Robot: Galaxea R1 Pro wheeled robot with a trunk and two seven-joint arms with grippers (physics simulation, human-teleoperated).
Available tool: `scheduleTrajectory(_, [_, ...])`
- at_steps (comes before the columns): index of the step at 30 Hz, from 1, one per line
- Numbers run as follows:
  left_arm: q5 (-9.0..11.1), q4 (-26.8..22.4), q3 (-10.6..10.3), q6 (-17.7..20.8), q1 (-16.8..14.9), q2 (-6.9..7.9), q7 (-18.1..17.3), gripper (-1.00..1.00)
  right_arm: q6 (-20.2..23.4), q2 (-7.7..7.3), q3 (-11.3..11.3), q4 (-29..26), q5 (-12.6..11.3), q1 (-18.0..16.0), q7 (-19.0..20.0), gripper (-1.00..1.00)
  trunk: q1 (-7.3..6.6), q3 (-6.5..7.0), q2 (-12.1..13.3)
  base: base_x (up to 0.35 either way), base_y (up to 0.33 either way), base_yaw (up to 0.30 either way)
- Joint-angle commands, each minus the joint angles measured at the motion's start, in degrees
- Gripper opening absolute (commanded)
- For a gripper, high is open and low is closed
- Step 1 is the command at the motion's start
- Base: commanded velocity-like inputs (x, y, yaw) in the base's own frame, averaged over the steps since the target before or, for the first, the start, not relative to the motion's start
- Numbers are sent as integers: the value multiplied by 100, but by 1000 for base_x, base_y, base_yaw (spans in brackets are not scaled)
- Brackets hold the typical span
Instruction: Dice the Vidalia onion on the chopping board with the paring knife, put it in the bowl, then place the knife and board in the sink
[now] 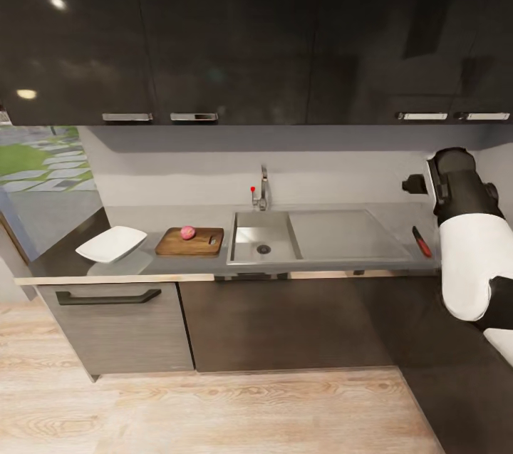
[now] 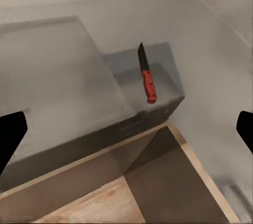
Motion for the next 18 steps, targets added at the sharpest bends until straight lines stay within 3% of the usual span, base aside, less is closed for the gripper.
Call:
scheduleTrajectory(1, [17,26,-49,-7,19,5,-4,100,16,-146,7,37,-31,-15,355,100,4,-14,-14,0,0,0])
scheduleTrajectory(4, [17,25,-50,195,69,8,-119,100,15,-479,28,85,-15,-26,1172,100,4,-14,-14,2,0,0])
scheduleTrajectory(7, [17,19,-48,465,83,8,-203,100,15,-617,35,97,-5,-23,1448,100,4,-14,-14,72,-39,0])
scheduleTrajectory(14, [17,18,-42,585,88,19,-226,100,-13,-677,30,459,-11,-13,1589,100,4,-14,-14,218,-118,0])
scheduleTrajectory(18, [17,16,-39,588,88,24,-226,100,-286,-742,29,820,-6,-12,1599,100,4,-14,-14,277,-120,0])
